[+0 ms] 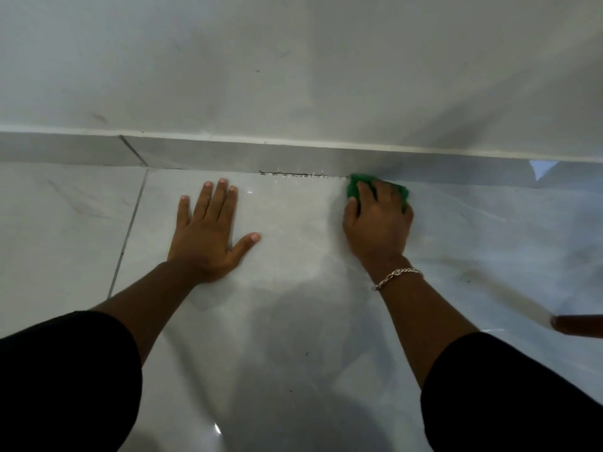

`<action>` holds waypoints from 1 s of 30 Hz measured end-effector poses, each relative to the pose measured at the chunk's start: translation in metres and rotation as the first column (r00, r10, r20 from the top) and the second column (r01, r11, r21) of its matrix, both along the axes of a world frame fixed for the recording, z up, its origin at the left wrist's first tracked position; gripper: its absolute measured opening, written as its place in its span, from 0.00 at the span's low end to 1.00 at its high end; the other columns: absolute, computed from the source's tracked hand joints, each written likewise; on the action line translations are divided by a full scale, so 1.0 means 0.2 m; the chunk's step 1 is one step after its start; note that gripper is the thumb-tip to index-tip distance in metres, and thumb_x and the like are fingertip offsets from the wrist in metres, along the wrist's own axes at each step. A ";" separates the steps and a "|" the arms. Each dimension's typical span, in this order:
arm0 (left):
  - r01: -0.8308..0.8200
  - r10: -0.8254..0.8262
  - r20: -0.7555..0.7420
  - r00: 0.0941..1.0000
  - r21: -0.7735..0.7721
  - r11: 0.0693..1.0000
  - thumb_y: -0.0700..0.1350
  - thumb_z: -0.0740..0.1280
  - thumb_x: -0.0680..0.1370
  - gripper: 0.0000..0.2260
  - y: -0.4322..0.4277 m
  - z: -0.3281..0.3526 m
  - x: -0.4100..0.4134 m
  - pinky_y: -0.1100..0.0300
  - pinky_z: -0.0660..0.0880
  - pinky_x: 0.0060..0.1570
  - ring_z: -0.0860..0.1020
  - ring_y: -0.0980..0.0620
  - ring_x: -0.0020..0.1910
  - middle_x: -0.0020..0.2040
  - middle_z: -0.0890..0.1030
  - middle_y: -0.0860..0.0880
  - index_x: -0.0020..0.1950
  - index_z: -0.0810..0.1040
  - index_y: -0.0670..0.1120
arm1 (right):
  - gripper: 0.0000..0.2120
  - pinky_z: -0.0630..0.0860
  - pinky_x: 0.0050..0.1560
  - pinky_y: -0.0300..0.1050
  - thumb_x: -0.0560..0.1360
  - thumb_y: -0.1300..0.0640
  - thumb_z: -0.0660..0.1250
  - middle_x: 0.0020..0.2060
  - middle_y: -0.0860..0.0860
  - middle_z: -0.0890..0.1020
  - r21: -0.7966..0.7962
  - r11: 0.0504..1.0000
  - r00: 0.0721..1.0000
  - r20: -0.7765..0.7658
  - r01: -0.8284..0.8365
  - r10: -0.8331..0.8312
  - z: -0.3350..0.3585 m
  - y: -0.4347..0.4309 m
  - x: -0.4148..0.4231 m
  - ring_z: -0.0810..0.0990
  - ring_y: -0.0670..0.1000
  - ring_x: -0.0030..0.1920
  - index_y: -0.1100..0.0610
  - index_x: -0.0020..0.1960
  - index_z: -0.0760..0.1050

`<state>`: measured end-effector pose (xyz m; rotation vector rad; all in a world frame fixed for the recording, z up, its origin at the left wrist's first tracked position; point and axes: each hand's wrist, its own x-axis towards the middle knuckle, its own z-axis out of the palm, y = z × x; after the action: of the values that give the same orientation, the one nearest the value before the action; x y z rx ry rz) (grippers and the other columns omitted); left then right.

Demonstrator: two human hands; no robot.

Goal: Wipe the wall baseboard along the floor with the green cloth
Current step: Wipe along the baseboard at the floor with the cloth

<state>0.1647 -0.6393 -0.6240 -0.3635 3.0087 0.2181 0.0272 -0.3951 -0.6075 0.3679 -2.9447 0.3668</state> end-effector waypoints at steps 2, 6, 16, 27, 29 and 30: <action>-0.003 0.003 -0.005 1.000 -0.008 1.000 0.72 0.41 0.74 0.43 -0.01 0.00 -0.01 0.39 0.43 0.77 0.41 0.46 0.81 0.82 0.42 0.46 0.80 0.41 0.46 | 0.20 0.68 0.64 0.60 0.77 0.52 0.59 0.63 0.59 0.76 0.026 0.995 0.994 0.055 0.091 -0.093 0.03 -0.02 -0.01 0.72 0.61 0.64 0.58 0.66 0.74; -0.004 0.004 -0.008 1.000 -0.021 1.000 0.73 0.40 0.73 0.43 -0.02 -0.03 -0.01 0.38 0.42 0.77 0.40 0.45 0.80 0.82 0.41 0.45 0.80 0.40 0.46 | 0.21 0.64 0.66 0.65 0.73 0.54 0.60 0.62 0.59 0.74 0.081 0.997 0.992 0.124 -0.022 0.012 0.05 -0.35 0.10 0.70 0.61 0.64 0.58 0.65 0.73; -0.046 0.046 -0.024 0.999 0.001 0.999 0.71 0.42 0.74 0.43 -0.13 0.00 0.05 0.40 0.43 0.77 0.42 0.47 0.81 0.82 0.44 0.45 0.80 0.43 0.45 | 0.18 0.65 0.64 0.58 0.75 0.54 0.59 0.63 0.52 0.76 0.098 0.973 0.978 0.039 -0.207 0.204 0.03 -0.13 -0.02 0.73 0.56 0.64 0.51 0.64 0.75; -0.061 0.060 -0.030 0.998 -0.018 0.998 0.71 0.42 0.74 0.43 -0.17 -0.02 0.08 0.39 0.42 0.77 0.42 0.46 0.81 0.82 0.44 0.44 0.80 0.42 0.45 | 0.24 0.62 0.67 0.66 0.71 0.57 0.61 0.63 0.58 0.75 0.017 0.993 0.987 0.113 -0.121 0.118 0.03 -0.50 0.17 0.70 0.61 0.66 0.58 0.66 0.74; -0.061 0.060 -0.034 0.998 -0.015 0.998 0.71 0.42 0.74 0.43 -0.18 -0.03 0.08 0.40 0.41 0.77 0.42 0.46 0.81 0.82 0.44 0.44 0.80 0.42 0.45 | 0.23 0.64 0.66 0.65 0.72 0.57 0.61 0.63 0.57 0.76 0.002 0.981 0.977 0.092 -0.193 0.192 0.03 -0.54 0.18 0.71 0.60 0.66 0.58 0.66 0.74; -0.056 0.056 -0.034 0.998 -0.010 0.998 0.71 0.43 0.75 0.43 -0.18 -0.02 0.08 0.40 0.41 0.77 0.42 0.46 0.81 0.82 0.44 0.45 0.80 0.42 0.45 | 0.22 0.66 0.64 0.63 0.72 0.56 0.61 0.63 0.56 0.76 0.014 0.970 0.967 0.078 -0.243 0.241 0.04 -0.50 0.15 0.72 0.59 0.65 0.57 0.65 0.75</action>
<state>0.1816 -0.6749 -0.6284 -0.4503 3.0359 0.2151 0.0579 -0.4956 -0.5994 0.7367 -2.9849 0.3828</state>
